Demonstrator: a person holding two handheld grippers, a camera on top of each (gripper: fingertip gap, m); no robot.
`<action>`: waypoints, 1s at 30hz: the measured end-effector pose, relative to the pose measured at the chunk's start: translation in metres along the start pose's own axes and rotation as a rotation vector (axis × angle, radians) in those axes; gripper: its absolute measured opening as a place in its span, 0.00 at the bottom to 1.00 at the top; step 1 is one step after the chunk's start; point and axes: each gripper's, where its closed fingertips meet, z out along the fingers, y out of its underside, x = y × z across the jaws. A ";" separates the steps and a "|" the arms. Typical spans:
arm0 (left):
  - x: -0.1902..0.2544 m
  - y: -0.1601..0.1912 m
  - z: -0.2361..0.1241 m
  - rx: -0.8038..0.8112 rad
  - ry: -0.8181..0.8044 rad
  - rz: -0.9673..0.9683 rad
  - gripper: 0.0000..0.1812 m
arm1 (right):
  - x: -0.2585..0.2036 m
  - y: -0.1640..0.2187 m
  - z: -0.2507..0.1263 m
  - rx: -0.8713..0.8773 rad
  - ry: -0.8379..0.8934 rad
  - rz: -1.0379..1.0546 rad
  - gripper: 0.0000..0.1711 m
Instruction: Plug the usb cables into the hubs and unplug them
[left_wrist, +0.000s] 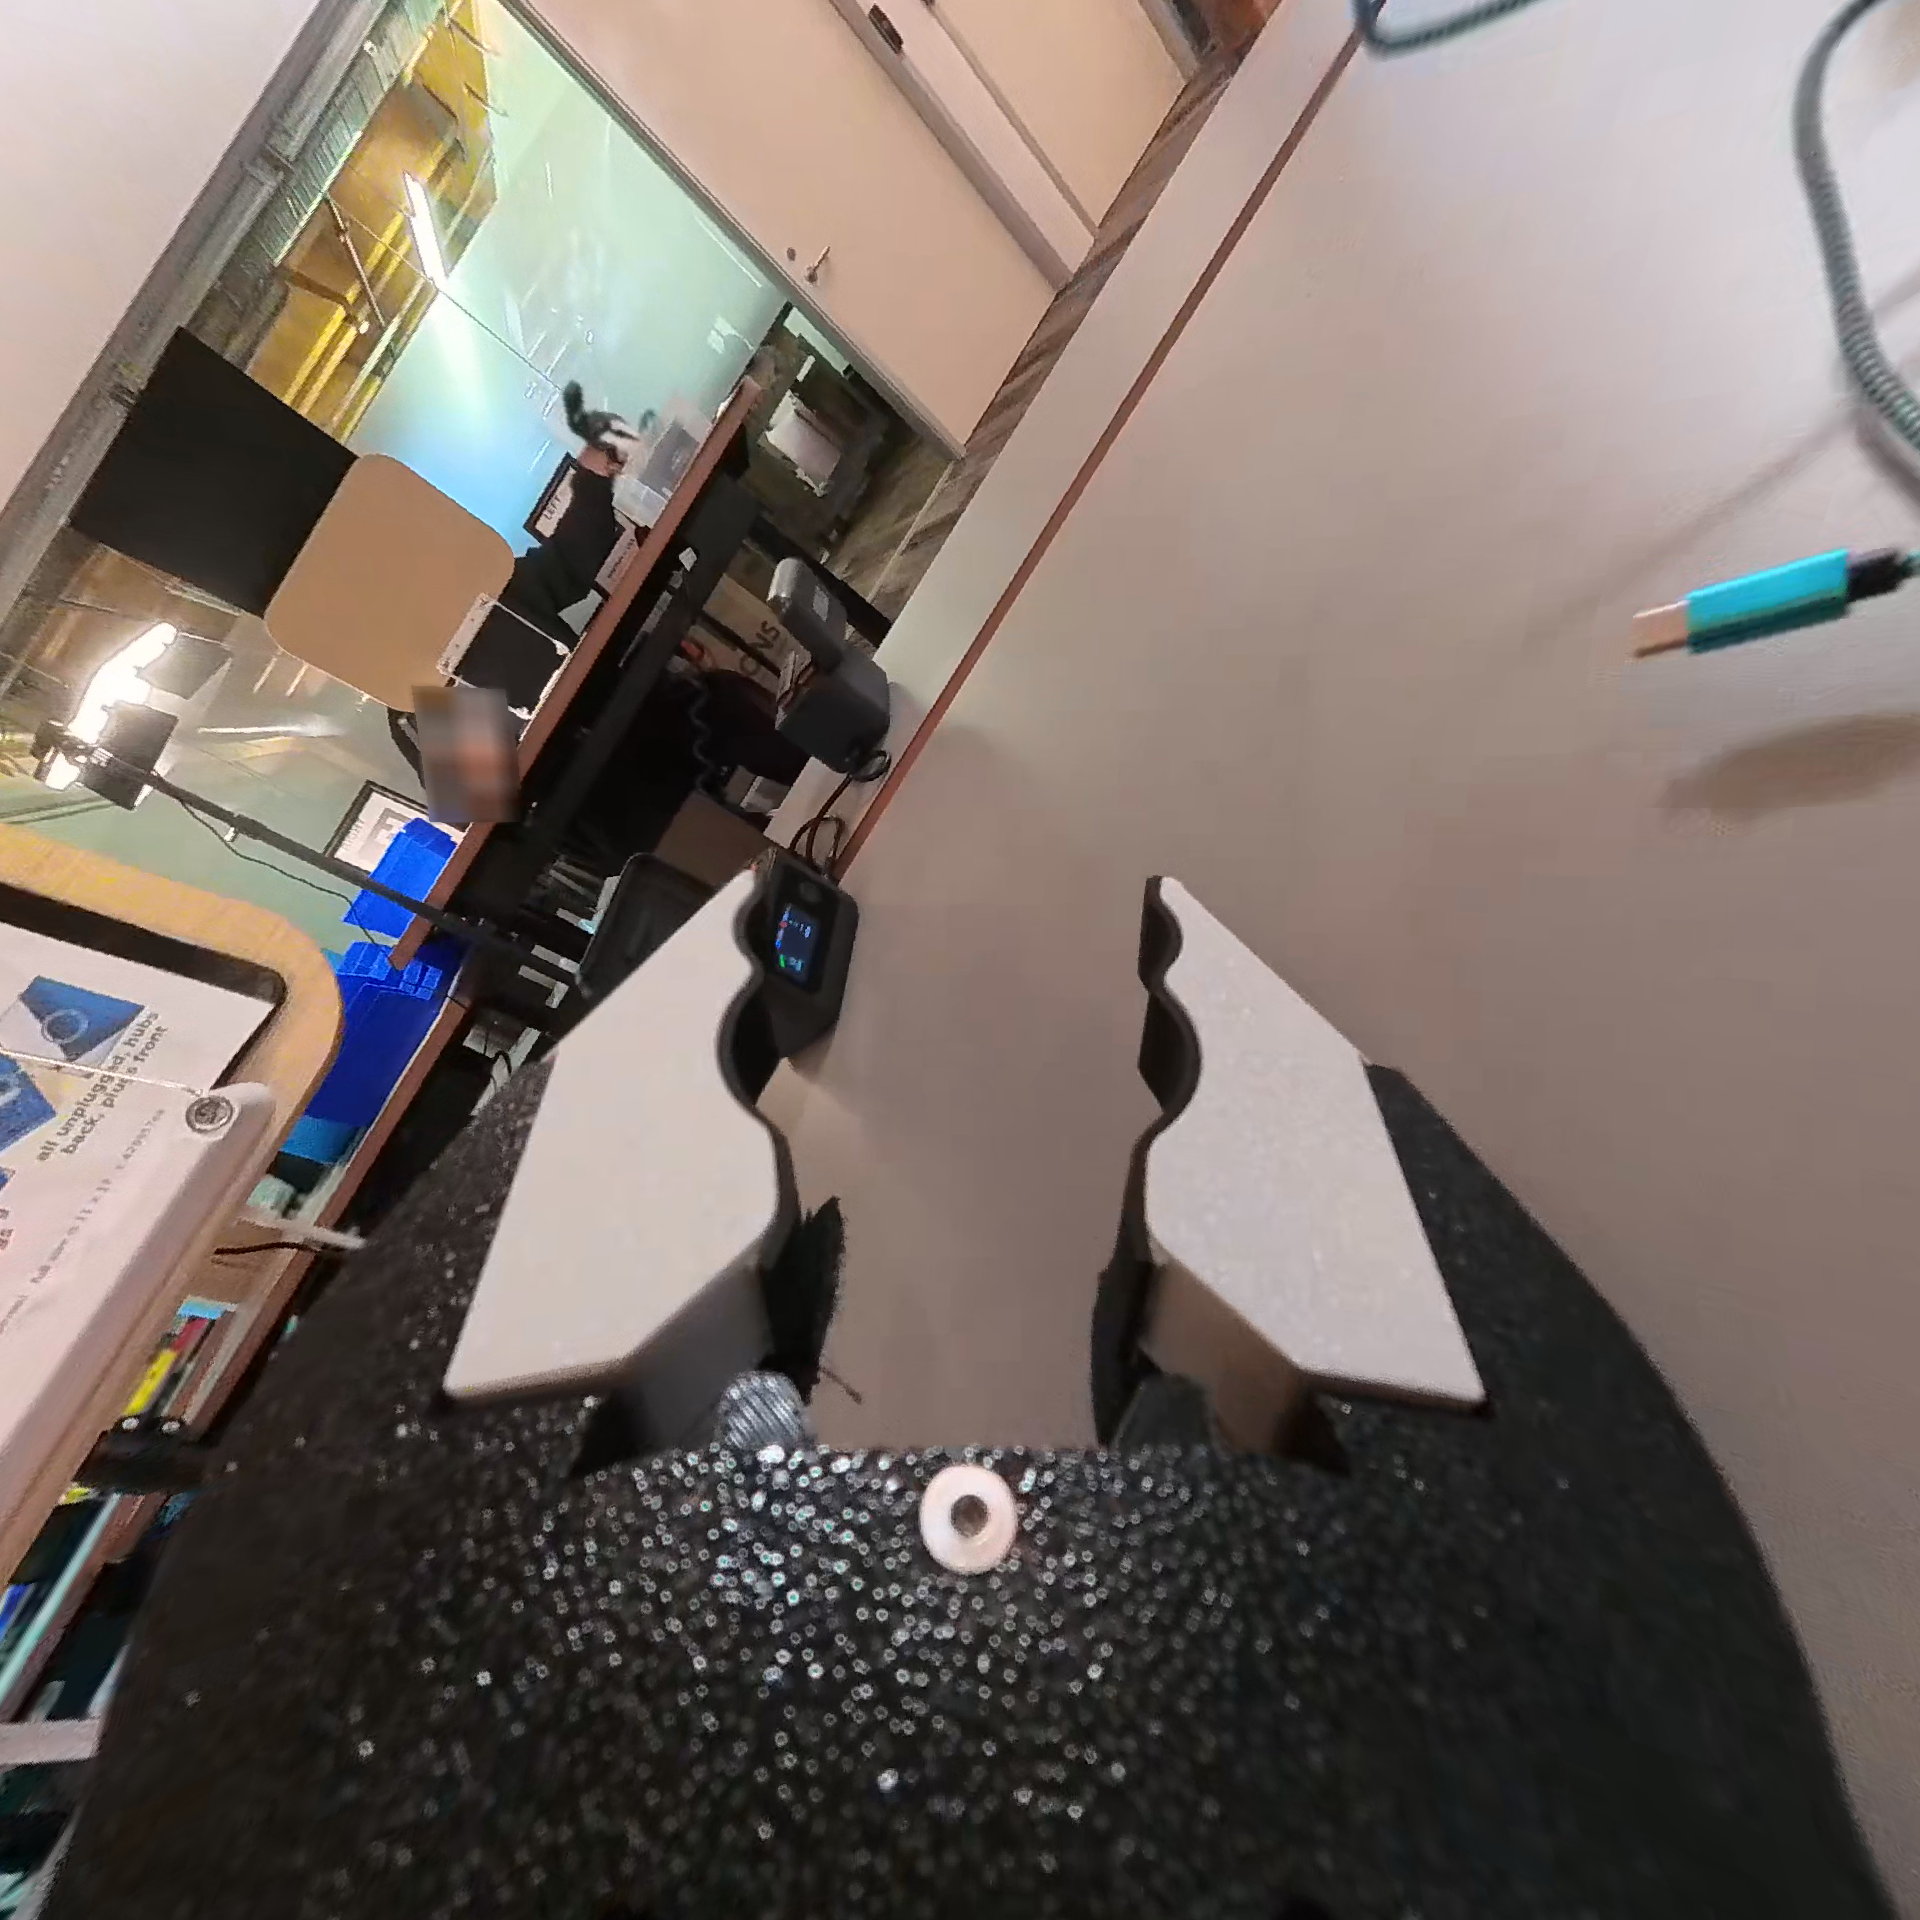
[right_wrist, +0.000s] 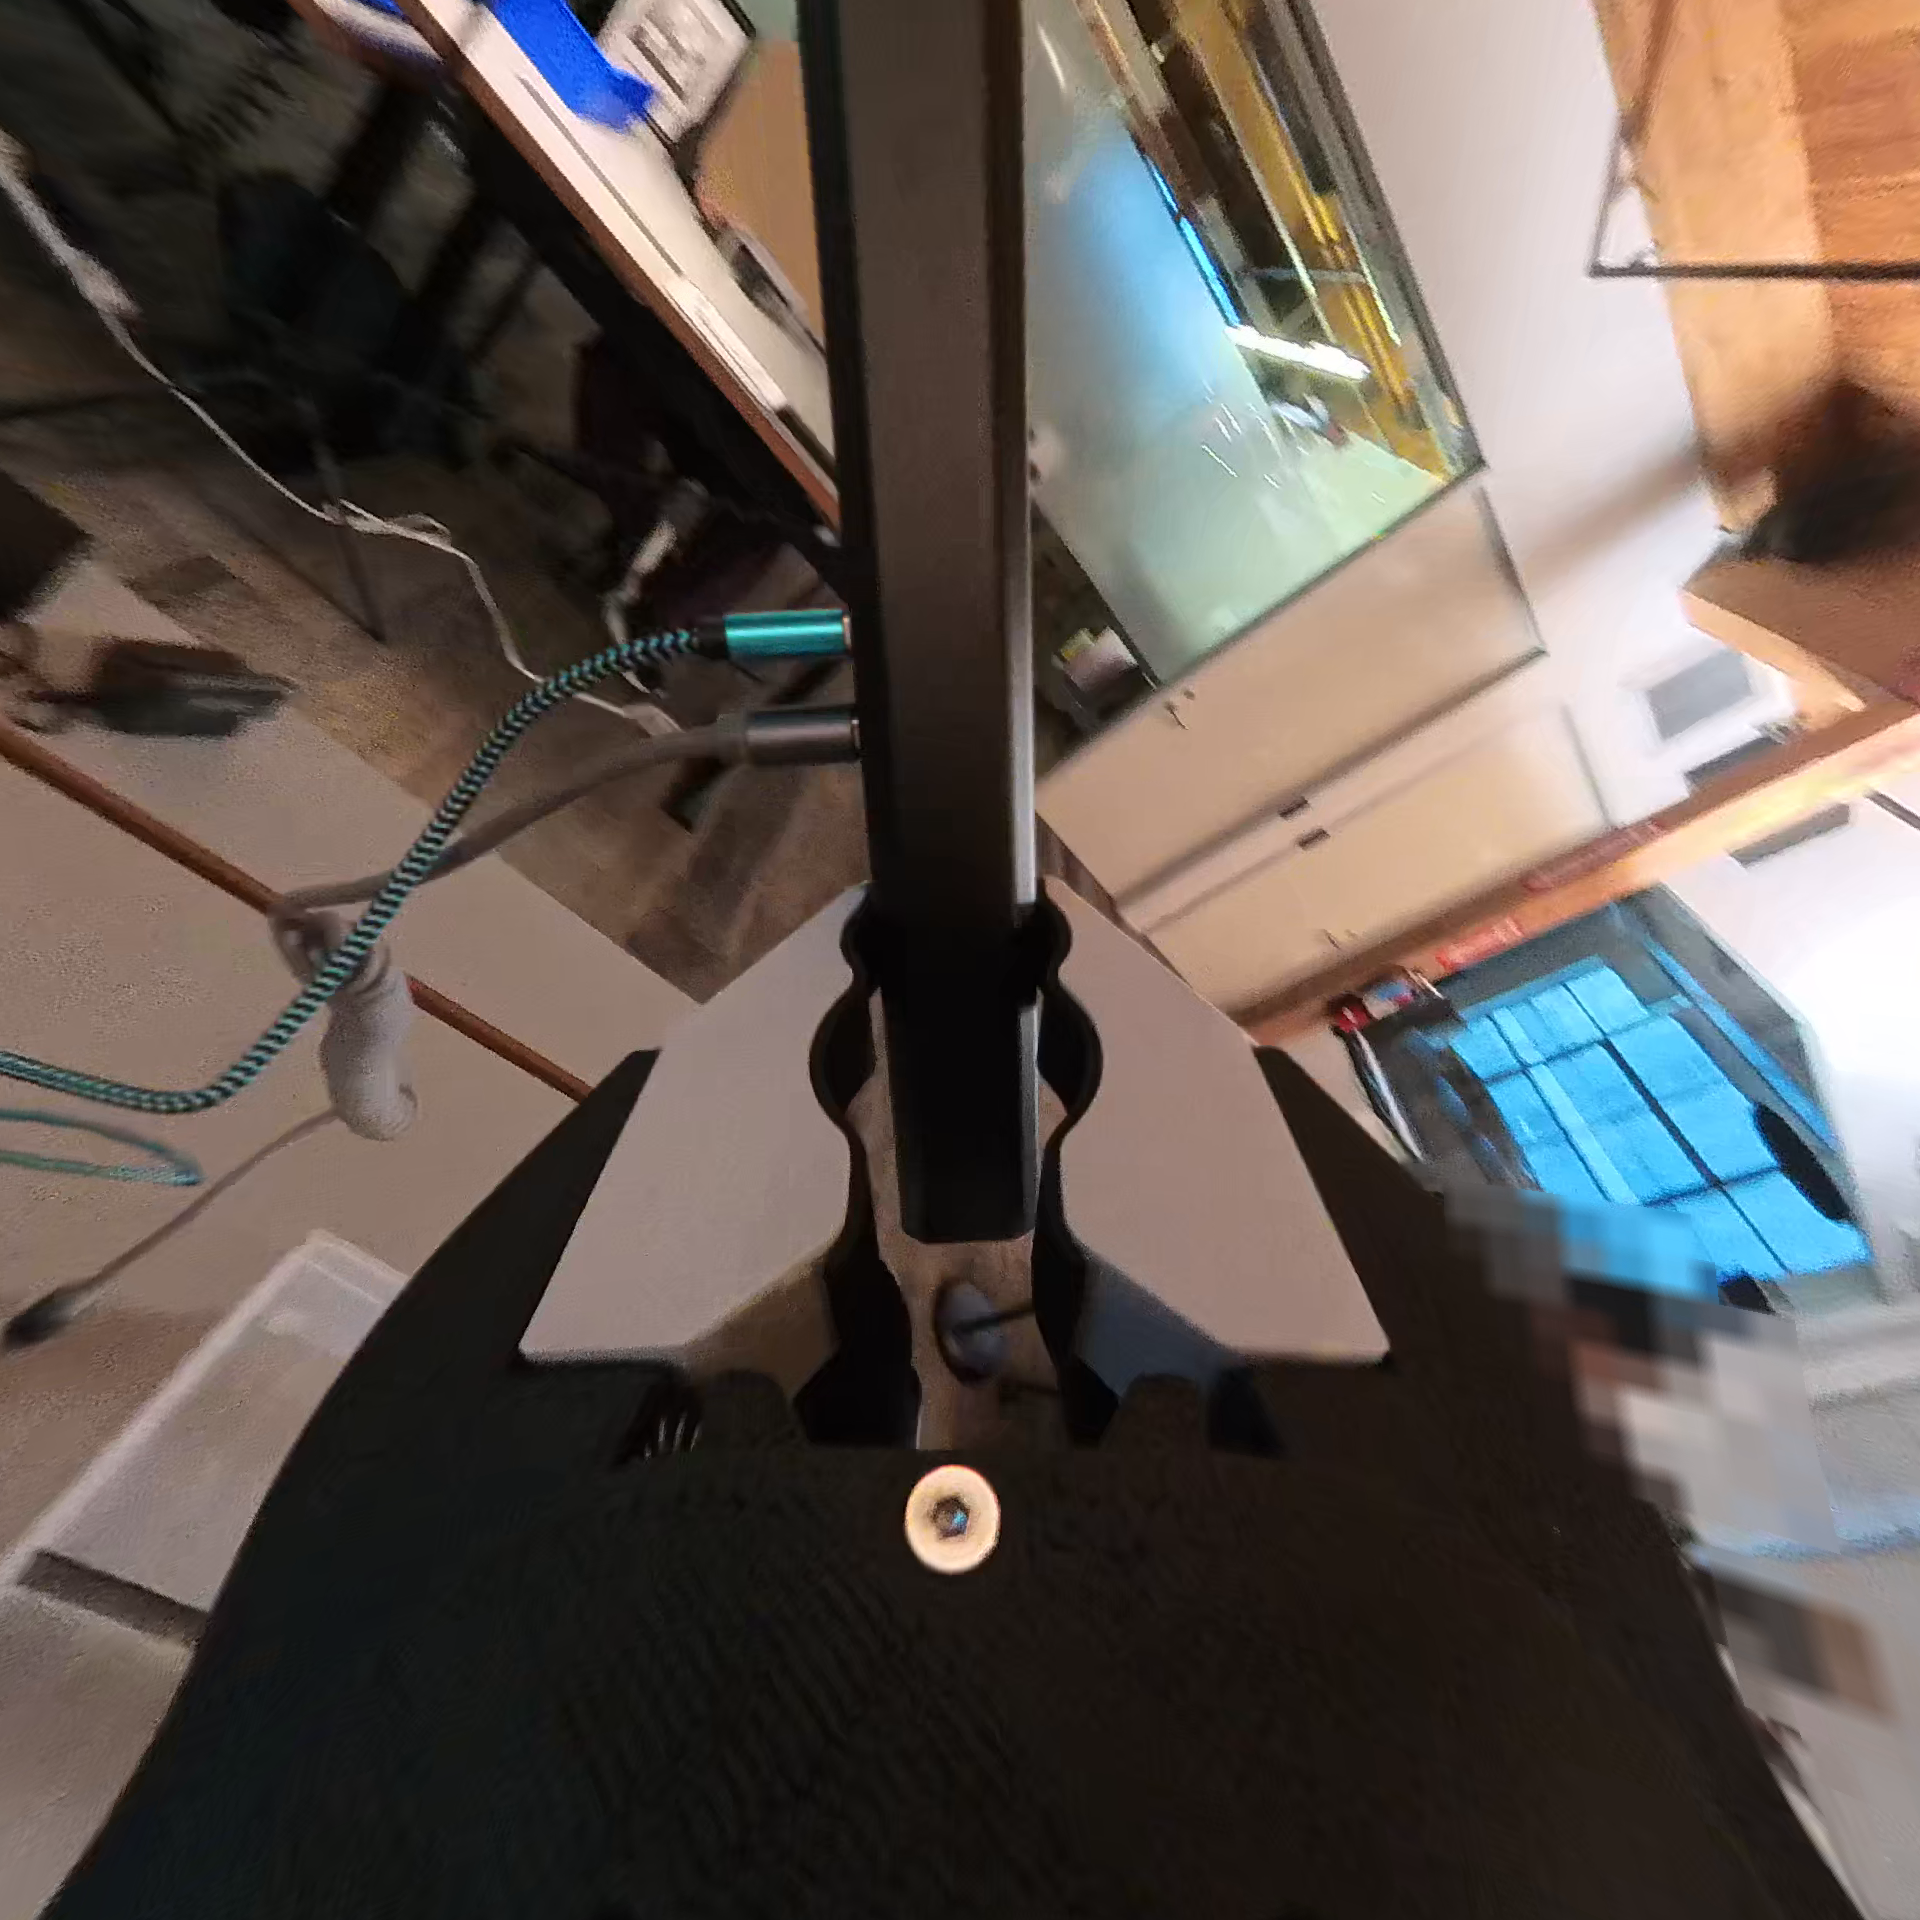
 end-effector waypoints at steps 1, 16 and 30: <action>0.001 0.000 0.000 -0.002 0.005 0.011 0.38 | 0.009 0.014 0.001 -0.038 0.035 -0.010 0.15; 0.008 0.002 0.005 -0.014 0.033 0.046 0.36 | -0.081 0.279 0.061 -0.371 0.176 -0.281 0.15; 0.013 0.003 0.007 -0.024 0.055 0.088 0.34 | -0.255 0.394 0.080 -0.669 -0.607 -0.549 0.15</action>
